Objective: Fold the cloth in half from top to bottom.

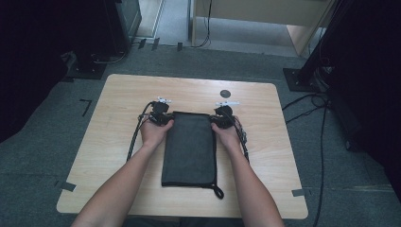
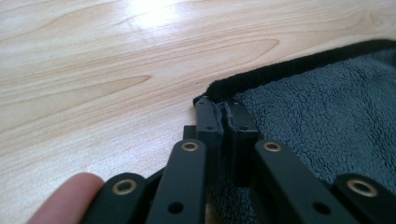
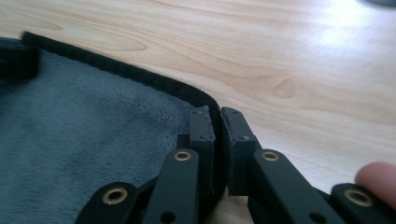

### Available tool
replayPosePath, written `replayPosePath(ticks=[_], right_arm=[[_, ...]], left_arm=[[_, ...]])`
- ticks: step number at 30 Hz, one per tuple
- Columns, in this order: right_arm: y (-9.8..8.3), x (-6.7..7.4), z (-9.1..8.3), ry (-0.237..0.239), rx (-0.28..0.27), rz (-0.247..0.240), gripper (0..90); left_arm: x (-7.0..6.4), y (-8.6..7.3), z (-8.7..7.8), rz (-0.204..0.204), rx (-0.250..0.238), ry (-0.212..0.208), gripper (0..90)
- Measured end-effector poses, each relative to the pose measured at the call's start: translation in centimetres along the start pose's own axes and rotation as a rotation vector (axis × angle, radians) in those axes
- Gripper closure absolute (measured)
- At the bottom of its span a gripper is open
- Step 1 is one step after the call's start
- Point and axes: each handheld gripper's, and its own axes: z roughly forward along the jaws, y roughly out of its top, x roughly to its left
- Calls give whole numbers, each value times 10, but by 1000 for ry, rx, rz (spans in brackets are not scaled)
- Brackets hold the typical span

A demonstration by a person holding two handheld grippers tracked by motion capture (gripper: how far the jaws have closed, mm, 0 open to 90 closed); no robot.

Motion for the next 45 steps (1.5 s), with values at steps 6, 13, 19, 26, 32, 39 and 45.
replayPosePath(ticks=[6,13,19,26,32,39,45], right_arm=[[15,4,-13,-50,-111,3,854],[34,16,-53,-36,-248,-75,852],[-3,34,-95,21,-301,-138,851],[-69,67,-134,69,-276,-239,850],[-110,77,-145,108,-195,-297,848],[-141,72,-139,125,-94,-290,768],[-147,58,-145,149,-63,-230,645]], left_arm=[[-1,22,-15,24,-63,-3,880],[3,32,-57,65,-210,-89,876],[-6,-17,-95,160,-294,-149,873],[-20,-83,-121,220,-293,-175,867],[-32,-131,-130,245,-245,-192,859],[-34,-160,-128,256,-157,-188,736],[-17,-169,-139,150,-200,-255,601]])
